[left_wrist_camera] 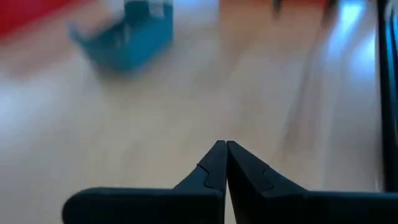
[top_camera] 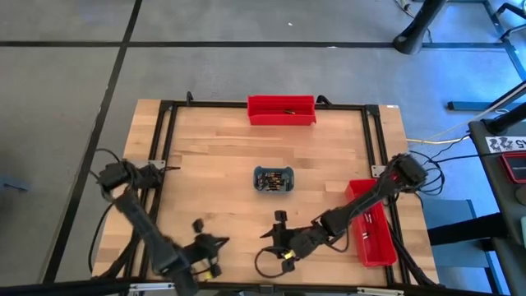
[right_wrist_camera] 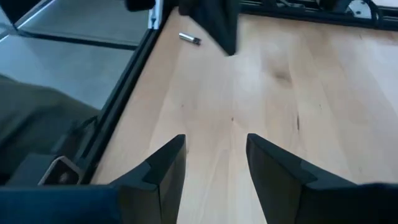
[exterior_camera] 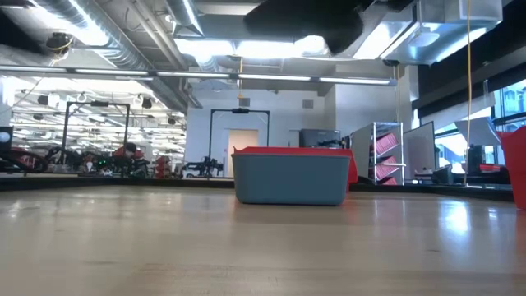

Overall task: Sort batteries
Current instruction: Put the silver battery into the bottom red bin

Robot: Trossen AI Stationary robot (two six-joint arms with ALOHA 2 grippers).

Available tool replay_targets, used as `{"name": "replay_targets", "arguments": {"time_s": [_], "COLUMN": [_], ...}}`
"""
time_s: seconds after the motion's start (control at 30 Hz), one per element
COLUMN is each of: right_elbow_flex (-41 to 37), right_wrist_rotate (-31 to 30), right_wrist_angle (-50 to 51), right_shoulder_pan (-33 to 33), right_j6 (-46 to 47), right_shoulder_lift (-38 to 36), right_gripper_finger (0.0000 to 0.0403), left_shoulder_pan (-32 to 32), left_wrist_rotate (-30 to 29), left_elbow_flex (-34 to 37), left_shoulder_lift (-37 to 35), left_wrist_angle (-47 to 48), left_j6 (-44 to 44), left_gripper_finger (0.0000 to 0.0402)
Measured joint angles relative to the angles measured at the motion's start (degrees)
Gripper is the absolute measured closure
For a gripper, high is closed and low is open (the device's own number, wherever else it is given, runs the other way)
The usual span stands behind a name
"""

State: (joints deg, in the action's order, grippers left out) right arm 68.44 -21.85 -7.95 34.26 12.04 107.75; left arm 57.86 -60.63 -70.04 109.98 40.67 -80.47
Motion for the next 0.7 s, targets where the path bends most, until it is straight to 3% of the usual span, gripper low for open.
{"name": "replay_targets", "arguments": {"time_s": [0.1, 0.33, 0.4, 0.53, 0.7], "right_elbow_flex": [0.0, 0.0, 0.0, 0.0, 0.0], "right_wrist_rotate": [1.6, 2.0, 2.0, 1.4, 1.4], "right_wrist_angle": [-2.7, -2.2, -2.6, -2.5, -2.7], "right_shoulder_pan": [-0.3, -0.5, -0.5, -0.5, -0.5], "right_j6": [-0.2, -0.3, -0.4, -0.4, -0.8], "right_shoulder_lift": [1.8, 2.2, 2.2, 2.2, 2.2], "right_gripper_finger": [0.0230, 0.0230, 0.0230, 0.0230, 0.0230], "left_shoulder_pan": [-3.3, -2.1, -0.8, 1.9, 6.2], "left_wrist_rotate": [2.1, 30.5, 35.9, 44.7, 46.1], "left_elbow_flex": [-0.1, -0.2, -0.5, -0.5, -0.5], "left_shoulder_lift": [-3.3, -8.5, -8.5, -8.5, -8.5], "left_wrist_angle": [-3.5, -7.3, -5.6, 0.2, 6.0], "left_j6": [11.3, 19.5, 14.8, -4.0, -24.5], "left_gripper_finger": [0.0400, 0.0401, 0.0401, 0.0398, 0.0369]}}
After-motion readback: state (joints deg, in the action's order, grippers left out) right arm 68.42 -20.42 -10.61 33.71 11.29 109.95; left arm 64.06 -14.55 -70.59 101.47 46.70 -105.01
